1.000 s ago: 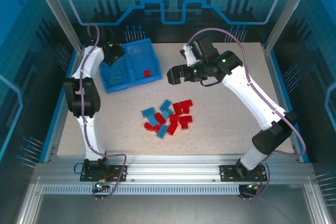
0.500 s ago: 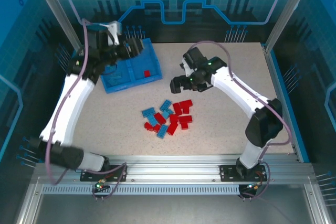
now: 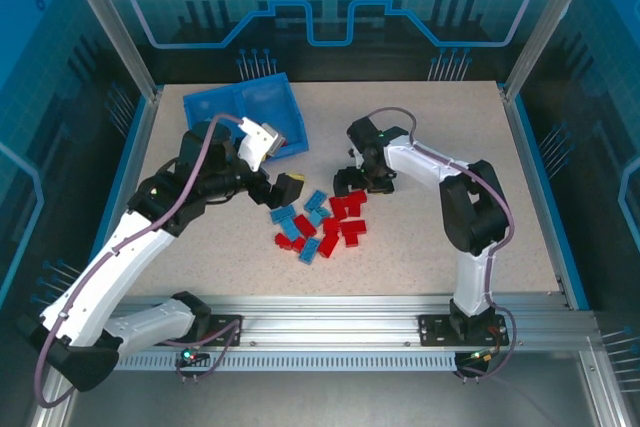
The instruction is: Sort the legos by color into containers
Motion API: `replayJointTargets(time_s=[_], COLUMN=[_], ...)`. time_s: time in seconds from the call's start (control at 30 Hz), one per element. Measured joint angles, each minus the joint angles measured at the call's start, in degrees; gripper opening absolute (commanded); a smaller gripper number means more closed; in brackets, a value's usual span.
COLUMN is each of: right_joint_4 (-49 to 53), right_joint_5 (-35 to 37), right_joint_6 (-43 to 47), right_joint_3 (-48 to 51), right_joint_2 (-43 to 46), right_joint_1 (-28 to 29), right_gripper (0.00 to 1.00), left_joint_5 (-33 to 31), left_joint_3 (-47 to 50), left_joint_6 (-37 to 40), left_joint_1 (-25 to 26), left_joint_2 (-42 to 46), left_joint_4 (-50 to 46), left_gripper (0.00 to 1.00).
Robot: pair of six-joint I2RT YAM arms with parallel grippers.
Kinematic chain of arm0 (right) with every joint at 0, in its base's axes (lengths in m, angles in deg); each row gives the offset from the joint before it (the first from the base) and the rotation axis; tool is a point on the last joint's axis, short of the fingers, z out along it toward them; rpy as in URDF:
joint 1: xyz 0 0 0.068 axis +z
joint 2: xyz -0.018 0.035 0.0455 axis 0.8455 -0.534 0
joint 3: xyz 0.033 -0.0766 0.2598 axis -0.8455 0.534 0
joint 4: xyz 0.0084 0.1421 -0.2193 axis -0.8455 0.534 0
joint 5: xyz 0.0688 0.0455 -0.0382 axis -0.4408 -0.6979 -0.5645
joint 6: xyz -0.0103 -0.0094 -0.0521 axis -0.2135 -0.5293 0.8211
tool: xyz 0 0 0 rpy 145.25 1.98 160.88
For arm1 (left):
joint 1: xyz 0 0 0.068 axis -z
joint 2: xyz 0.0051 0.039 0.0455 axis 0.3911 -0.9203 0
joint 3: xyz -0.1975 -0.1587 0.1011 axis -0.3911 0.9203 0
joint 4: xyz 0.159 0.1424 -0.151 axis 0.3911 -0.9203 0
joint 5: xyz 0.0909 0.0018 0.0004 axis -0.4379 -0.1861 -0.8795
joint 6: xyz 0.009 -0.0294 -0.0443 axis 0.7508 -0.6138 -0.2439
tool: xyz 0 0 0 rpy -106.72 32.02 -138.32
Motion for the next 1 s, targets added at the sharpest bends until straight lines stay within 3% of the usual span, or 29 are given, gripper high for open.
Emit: replayJointTargets(time_s=[0.1,0.3,0.47,0.67,0.87,1.0], right_joint_4=[-0.5,-2.9,-1.8,3.1,4.8,6.1], right_joint_5=[0.6,-2.8,-4.7,-4.5,-4.5,-4.3], right_joint_6=[-4.3,-21.3,-33.8,-41.1,-44.6,-45.1], right_joint_3=[-0.1,2.5,2.3,-6.6,-5.3,-5.6], right_joint_2=[-1.6,-1.6,-1.8,-7.3,-8.7,-9.1], right_joint_1=[-0.3,-3.5,-4.2,-3.6,-3.0,-3.1], right_gripper=[0.86,1.00,0.99,0.82,0.72,0.55], left_joint_5=[0.0,0.0,0.0,0.0,-0.1,-0.2], left_joint_3=[0.0,1.0,1.7,1.8,3.8,4.9], left_joint_6=[0.1,-0.1,-0.1,0.0,-0.1,-0.1], left_joint_1=[0.0,0.0,0.0,0.0,0.0,0.0], left_joint_2=[-0.1,-0.1,-1.3,-2.0,-1.6,-1.2], left_joint_4=[0.5,2.6,3.6,3.7,3.9,3.9], left_gripper=[0.99,0.99,0.99,0.99,0.99,0.99])
